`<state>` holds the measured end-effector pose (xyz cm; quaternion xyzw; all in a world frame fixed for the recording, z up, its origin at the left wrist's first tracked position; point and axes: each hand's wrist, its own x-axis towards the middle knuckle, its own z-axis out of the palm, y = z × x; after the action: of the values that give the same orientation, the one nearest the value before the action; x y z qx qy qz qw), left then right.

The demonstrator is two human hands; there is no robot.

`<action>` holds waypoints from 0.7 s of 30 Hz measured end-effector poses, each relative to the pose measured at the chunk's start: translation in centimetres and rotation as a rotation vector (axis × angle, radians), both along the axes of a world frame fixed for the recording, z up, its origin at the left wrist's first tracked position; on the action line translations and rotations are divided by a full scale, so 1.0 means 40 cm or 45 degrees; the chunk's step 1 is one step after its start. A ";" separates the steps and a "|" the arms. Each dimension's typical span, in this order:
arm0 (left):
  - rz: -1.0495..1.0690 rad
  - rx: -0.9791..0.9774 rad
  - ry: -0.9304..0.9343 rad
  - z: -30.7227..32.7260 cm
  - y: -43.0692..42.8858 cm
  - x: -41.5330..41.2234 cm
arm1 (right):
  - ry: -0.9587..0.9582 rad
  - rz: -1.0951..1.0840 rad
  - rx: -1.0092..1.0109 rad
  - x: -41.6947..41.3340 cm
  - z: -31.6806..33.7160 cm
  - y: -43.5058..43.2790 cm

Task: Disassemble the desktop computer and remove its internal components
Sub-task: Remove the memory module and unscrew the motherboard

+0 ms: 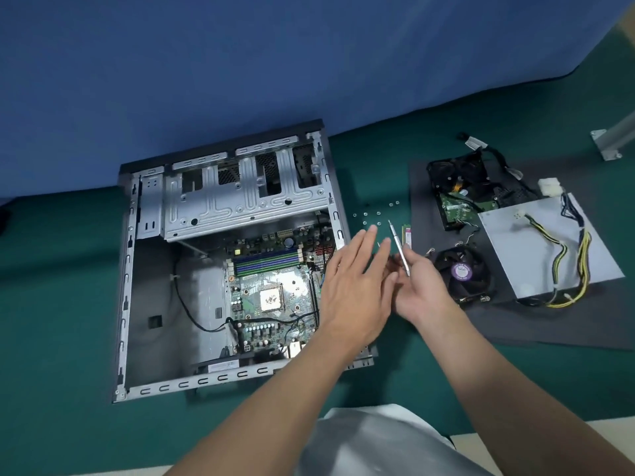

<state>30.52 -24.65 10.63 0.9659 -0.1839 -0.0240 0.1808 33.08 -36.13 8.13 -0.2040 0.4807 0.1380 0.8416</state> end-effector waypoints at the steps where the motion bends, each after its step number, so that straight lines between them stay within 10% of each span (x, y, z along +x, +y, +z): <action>1: -0.015 0.003 0.008 0.000 0.005 -0.003 | 0.026 0.050 -0.046 0.006 -0.014 0.004; 11: -0.127 0.048 0.117 0.005 0.071 -0.040 | -0.006 0.260 -0.196 0.024 -0.041 0.004; 21: 0.178 0.187 0.184 0.026 0.350 -0.078 | -0.547 0.663 -0.914 0.078 0.137 0.020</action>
<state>27.38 -10.66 11.66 0.9827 -0.1001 -0.0943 0.1237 36.20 -35.35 13.60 -0.6182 0.2464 0.1242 0.7360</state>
